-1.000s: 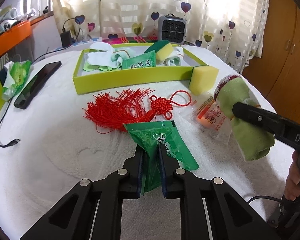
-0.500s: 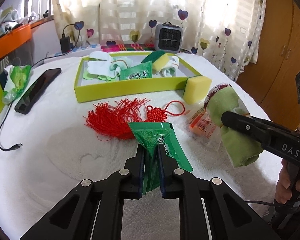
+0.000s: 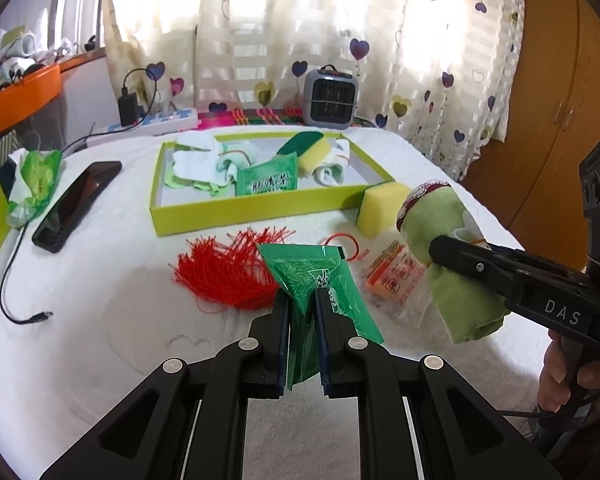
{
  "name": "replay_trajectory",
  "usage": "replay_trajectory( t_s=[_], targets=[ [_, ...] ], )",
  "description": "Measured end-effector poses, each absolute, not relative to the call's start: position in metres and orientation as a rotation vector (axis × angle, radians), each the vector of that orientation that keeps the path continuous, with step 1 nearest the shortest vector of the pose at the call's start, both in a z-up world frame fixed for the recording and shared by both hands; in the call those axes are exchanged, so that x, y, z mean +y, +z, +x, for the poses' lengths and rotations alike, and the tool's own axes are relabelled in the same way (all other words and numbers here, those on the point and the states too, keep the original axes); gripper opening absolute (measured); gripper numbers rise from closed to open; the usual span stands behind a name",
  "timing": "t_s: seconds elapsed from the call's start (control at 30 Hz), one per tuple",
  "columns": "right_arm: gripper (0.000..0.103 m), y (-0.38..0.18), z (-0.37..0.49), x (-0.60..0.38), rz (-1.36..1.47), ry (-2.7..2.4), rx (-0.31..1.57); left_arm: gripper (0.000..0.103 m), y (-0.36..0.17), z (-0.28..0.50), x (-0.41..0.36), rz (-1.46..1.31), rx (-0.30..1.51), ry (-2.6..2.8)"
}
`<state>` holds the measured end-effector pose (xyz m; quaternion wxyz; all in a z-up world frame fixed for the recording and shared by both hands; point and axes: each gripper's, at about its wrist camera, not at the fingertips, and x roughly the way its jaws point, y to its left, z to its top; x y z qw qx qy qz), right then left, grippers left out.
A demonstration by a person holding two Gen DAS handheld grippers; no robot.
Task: Organize soft objects
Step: 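Carry the tea packet with the left tool while the right tool carries the doll over the box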
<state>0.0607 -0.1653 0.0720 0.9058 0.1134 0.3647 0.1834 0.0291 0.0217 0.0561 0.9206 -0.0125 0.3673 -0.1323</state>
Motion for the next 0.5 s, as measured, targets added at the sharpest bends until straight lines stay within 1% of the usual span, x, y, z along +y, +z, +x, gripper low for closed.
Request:
replay_trajectory(
  t_s=[0.5],
  targets=[
    [0.031,0.094,0.08,-0.162,0.22,0.379,0.717,0.011,0.086,0.059,0.045,-0.081,0.696,-0.256]
  ],
)
